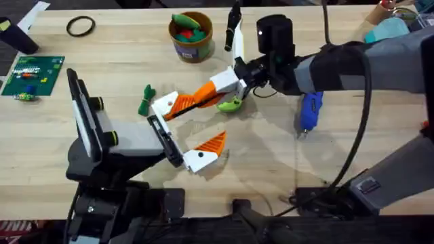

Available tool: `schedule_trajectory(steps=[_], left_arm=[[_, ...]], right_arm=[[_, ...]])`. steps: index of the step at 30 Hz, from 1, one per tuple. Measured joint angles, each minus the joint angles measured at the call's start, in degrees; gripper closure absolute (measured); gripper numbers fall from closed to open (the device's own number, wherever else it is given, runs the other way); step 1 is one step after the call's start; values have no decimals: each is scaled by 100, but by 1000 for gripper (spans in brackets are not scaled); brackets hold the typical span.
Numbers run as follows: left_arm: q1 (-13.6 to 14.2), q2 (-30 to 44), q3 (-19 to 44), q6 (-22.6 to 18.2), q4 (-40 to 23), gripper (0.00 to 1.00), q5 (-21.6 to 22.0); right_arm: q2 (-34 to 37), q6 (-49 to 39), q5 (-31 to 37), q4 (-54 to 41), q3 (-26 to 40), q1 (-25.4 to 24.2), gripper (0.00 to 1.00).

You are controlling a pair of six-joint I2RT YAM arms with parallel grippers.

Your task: Pick up the gripper from the table and insert it into the empty holder that is missing its gripper. Then pick up a screw, insert it into the mounting hole, and use the screwdriver to tighten it. Finally, clean up the table by picking up the vegetable and placing it into the bucket.

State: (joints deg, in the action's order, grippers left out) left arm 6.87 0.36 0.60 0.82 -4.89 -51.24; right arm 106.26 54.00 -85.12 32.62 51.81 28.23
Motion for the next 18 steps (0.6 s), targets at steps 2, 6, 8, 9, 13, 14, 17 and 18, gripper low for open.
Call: schedule_trajectory(steps=[2, 6, 8, 9, 13, 14, 17, 18], left_arm=[[0, 2, 0, 2, -2, 17, 2], [0, 0, 0, 2, -2, 17, 4], [0, 0, 0, 4, -2, 17, 10], [0, 0, 0, 4, -2, 17, 15], [0, 0, 0, 6, -2, 17, 22], [0, 2, 0, 7, -2, 17, 22], [0, 0, 0, 7, -2, 17, 3], [0, 0, 0, 7, -2, 17, 4]], right_arm=[[-2, 0, 11, 0, 0, 0, 994], [-2, 4, 48, 0, 0, 0, 994], [-2, 17, 89, 2, 0, 0, 994], [-2, 34, 111, 4, 0, 0, 994], [-2, 117, 141, 13, 0, -6, 994], [-2, 146, 150, 15, 0, -17, 994], [-2, 240, 165, 21, 0, -39, 994], [-2, 283, 174, 20, 0, -41, 994]])
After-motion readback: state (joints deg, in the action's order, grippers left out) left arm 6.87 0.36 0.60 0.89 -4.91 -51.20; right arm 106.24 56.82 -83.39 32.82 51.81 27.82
